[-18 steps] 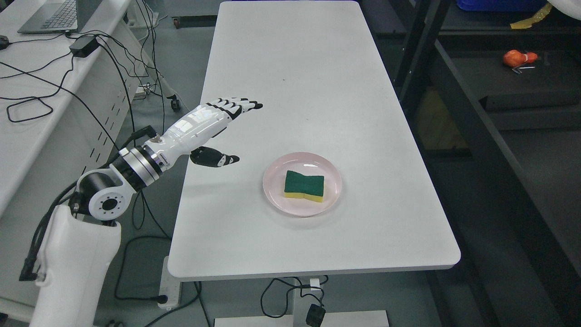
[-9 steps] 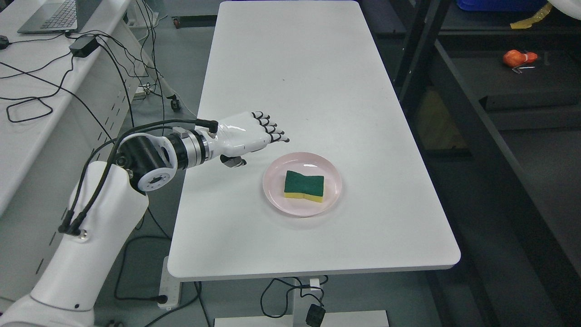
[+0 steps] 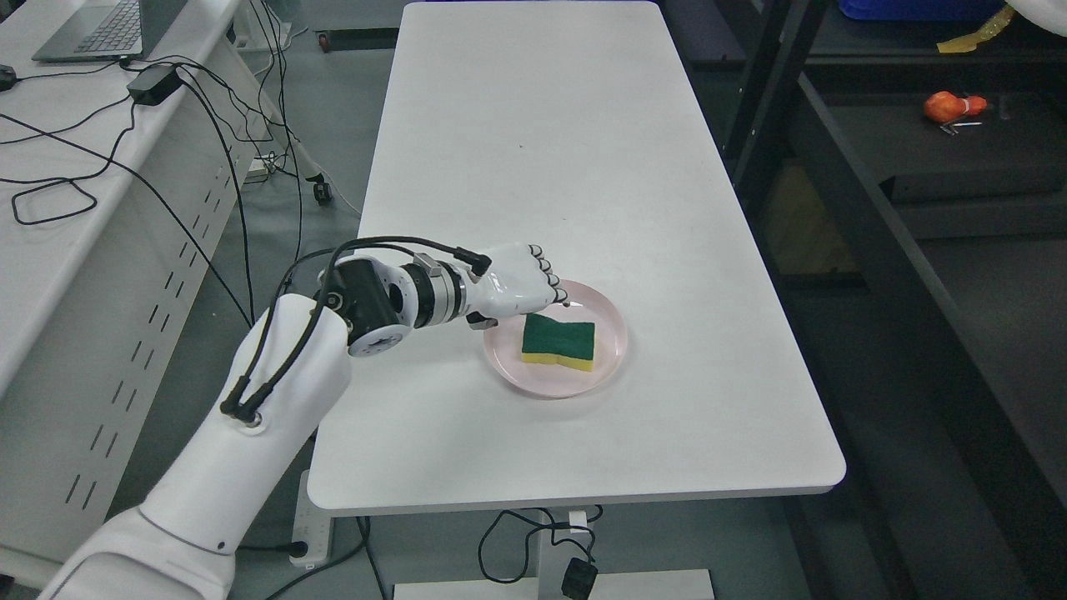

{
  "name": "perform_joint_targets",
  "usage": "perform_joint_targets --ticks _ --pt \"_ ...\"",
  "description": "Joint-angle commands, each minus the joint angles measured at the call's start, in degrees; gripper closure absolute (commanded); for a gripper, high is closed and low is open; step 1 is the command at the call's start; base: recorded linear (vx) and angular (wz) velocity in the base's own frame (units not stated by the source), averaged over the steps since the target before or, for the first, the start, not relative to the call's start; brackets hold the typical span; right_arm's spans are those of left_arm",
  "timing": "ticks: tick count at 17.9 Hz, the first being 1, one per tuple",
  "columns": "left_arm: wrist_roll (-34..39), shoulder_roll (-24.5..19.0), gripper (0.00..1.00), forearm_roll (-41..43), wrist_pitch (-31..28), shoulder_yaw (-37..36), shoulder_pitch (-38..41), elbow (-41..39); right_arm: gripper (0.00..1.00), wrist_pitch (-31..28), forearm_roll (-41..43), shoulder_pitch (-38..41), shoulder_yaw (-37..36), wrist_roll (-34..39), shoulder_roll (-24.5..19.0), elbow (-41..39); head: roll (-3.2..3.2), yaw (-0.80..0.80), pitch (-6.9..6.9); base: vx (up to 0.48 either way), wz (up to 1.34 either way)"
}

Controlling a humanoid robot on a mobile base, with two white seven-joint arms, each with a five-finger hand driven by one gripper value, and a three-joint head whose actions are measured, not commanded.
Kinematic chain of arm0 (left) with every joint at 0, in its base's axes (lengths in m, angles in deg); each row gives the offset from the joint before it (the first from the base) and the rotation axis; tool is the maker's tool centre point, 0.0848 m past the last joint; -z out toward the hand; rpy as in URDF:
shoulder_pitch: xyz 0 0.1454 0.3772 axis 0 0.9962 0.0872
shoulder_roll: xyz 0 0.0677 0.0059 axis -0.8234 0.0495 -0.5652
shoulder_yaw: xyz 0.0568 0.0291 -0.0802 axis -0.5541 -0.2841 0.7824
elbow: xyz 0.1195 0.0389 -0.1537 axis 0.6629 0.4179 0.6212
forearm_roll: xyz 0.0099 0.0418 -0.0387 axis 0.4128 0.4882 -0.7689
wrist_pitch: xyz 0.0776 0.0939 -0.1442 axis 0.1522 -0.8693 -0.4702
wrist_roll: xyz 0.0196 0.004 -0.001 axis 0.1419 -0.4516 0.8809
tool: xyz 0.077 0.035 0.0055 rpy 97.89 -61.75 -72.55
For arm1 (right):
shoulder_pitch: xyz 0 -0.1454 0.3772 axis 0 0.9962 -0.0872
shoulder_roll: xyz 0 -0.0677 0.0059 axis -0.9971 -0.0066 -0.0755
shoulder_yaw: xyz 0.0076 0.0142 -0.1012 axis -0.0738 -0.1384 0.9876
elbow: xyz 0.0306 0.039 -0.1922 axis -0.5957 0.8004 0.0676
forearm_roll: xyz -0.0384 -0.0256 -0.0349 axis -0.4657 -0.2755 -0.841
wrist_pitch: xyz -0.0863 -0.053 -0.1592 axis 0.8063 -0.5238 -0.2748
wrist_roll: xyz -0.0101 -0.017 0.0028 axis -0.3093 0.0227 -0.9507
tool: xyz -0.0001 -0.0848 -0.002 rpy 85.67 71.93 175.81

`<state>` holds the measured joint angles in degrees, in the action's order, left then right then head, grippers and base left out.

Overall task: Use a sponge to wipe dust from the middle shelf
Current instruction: 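Reach the left hand over the pink plate toward the sponge, then grasp the green-and-yellow sponge from the plate with the left hand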

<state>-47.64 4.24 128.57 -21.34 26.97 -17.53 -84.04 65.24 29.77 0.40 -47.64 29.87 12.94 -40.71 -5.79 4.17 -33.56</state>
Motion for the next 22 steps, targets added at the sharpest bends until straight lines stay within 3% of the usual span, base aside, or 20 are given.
perform_joint_targets --ticks 1,7,9,12,17,20,22 --pt "-0.1 7.2 0.24 1.9 0.1 -7.4 -0.6 5.4 0.00 0.0 0.0 0.0 0.1 0.0 1.0 -1.0 0.00 0.00 0.00 0.000 0.00" --pt "-3.8 7.2 0.28 1.9 -0.1 -7.2 1.0 4.9 0.00 0.0 0.0 0.0 0.0 0.0 1.0 -1.0 0.00 0.00 0.00 0.000 0.00" --pt "-3.9 7.2 0.34 1.5 -0.1 -5.7 1.0 4.7 0.00 0.0 0.0 0.0 0.1 0.0 1.0 -1.0 0.00 0.00 0.00 0.000 0.00" --pt "-4.5 7.2 0.51 0.0 0.1 2.8 2.8 4.6 0.00 0.0 0.0 0.0 0.0 0.0 1.0 -1.0 0.00 0.00 0.00 0.000 0.00" --pt "-4.5 7.2 0.91 -23.8 0.3 15.2 7.9 4.5 0.00 0.0 0.0 0.0 0.0 0.0 1.0 -1.0 0.00 0.00 0.00 0.000 0.00" --pt "-3.7 7.2 1.00 -32.5 0.4 27.2 11.0 4.3 0.00 0.0 0.0 0.0 0.0 0.0 1.0 -1.0 0.00 0.00 0.00 0.000 0.00" --pt "-2.6 7.2 1.00 -39.3 0.4 34.0 11.0 2.9 0.00 0.0 0.0 0.0 0.0 0.0 1.0 -1.0 0.00 0.00 0.00 0.000 0.00"
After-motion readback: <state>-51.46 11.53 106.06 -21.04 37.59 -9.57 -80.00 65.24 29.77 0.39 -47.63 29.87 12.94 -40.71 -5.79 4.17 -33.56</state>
